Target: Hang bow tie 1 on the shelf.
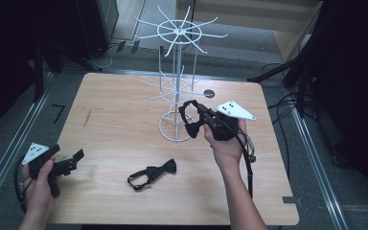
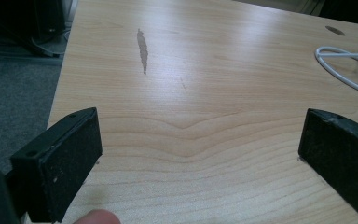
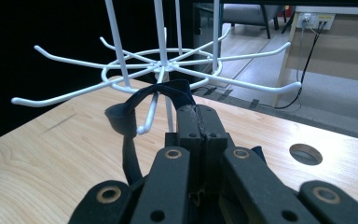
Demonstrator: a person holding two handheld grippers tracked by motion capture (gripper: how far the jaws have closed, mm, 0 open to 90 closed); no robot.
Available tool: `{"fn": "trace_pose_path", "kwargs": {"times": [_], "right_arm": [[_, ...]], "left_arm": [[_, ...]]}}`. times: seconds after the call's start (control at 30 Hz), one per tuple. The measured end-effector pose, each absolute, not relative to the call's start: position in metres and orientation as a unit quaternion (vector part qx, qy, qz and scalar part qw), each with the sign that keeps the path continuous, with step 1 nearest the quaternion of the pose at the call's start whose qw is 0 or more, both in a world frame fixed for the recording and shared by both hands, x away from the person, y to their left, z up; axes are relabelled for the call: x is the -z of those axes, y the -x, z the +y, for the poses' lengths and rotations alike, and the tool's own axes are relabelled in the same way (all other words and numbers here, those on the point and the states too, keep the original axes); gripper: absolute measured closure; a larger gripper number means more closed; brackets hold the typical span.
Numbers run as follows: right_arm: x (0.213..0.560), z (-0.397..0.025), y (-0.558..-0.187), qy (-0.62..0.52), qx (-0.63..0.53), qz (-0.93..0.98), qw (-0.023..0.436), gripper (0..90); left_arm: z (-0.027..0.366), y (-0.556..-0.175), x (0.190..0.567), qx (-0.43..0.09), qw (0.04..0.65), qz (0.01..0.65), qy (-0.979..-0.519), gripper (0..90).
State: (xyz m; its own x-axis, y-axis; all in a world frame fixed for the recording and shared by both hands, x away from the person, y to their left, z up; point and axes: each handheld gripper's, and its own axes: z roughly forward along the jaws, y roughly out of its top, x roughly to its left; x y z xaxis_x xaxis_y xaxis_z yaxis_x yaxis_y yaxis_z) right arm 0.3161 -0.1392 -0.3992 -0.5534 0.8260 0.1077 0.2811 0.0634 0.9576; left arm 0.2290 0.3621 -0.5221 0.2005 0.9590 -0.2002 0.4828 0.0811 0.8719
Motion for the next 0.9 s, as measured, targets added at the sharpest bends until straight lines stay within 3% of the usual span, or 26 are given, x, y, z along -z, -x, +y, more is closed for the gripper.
{"fn": "trace_pose_path", "kwargs": {"times": [0.37,0.6,0.9], "right_arm": [[0.406,-0.138,-0.324,-0.419,-0.545,0.683,0.247,89.3],[0.410,-0.146,-0.319,-0.427,-0.551,0.671,0.253,74.5],[0.420,-0.166,-0.307,-0.443,-0.541,0.670,0.251,61.7]], "left_arm": [[0.363,-0.229,0.522,-0.262,0.455,0.575,-0.628,0.0],[0.362,-0.228,0.522,-0.263,0.456,0.576,-0.625,0.0],[0.362,-0.228,0.522,-0.263,0.457,0.576,-0.624,0.0]]}}
